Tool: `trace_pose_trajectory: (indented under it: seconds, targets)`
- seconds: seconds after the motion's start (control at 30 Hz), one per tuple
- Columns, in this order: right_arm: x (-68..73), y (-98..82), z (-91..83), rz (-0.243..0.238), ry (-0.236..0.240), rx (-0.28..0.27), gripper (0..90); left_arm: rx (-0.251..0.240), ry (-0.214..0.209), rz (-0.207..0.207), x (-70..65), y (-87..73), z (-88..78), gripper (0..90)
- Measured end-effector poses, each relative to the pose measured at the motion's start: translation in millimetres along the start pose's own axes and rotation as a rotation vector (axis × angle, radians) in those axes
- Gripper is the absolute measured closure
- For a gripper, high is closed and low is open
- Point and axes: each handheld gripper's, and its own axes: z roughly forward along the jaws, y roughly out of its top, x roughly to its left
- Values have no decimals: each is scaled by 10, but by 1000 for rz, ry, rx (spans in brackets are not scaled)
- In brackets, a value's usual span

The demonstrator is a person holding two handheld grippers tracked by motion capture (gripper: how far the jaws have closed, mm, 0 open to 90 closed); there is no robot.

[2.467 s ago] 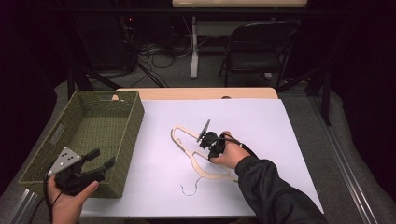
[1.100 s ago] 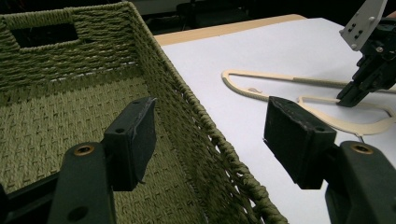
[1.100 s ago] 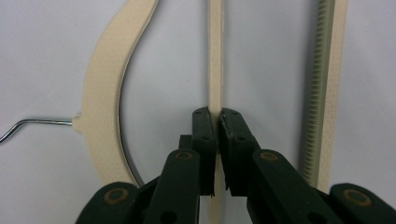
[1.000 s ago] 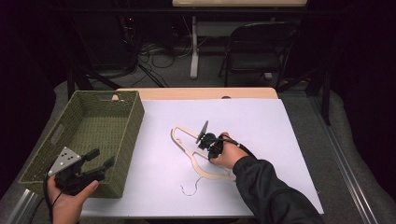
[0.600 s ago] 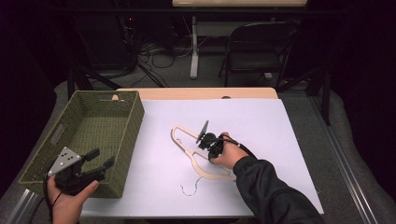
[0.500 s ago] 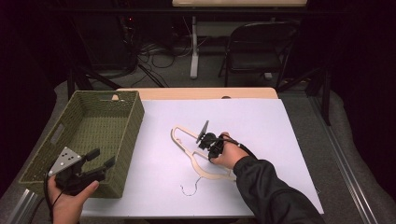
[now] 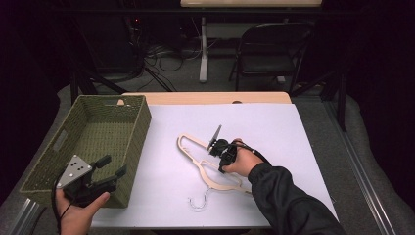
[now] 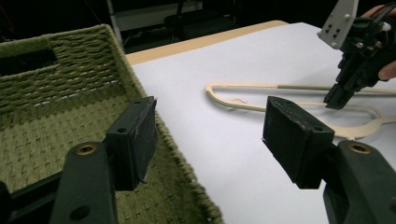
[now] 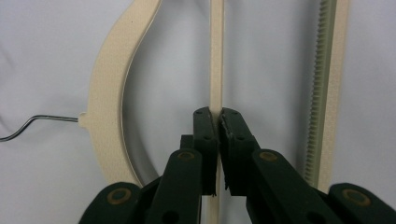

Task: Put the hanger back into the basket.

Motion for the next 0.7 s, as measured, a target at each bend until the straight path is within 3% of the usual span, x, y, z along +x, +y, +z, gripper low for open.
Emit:
trace_pose_trajectory:
  seconds: [0.23,0.27,0.3,0.37,0.47,0.5,0.53,0.7]
  targets:
    - [14,-69,-101,-20,66,-25,857,22,-66,41,-192,2,159,350]
    - [20,-69,-134,-14,77,-1,858,29,-79,49,-232,-8,203,349]
    - [20,-85,-130,-20,89,-26,858,37,-94,56,-275,-20,248,350]
    - [31,-98,-170,-31,94,-7,858,53,-131,66,-356,-47,349,350]
    - [44,-124,-193,-38,100,-27,858,82,-174,75,-466,-99,513,350]
    - [46,-120,-227,-38,110,4,858,93,-190,79,-501,-117,567,350]
    - [53,-135,-215,-33,119,-32,858,99,-197,89,-536,-135,619,352]
    - [72,-152,-255,-44,122,-44,858,123,-226,116,-668,-189,824,364]
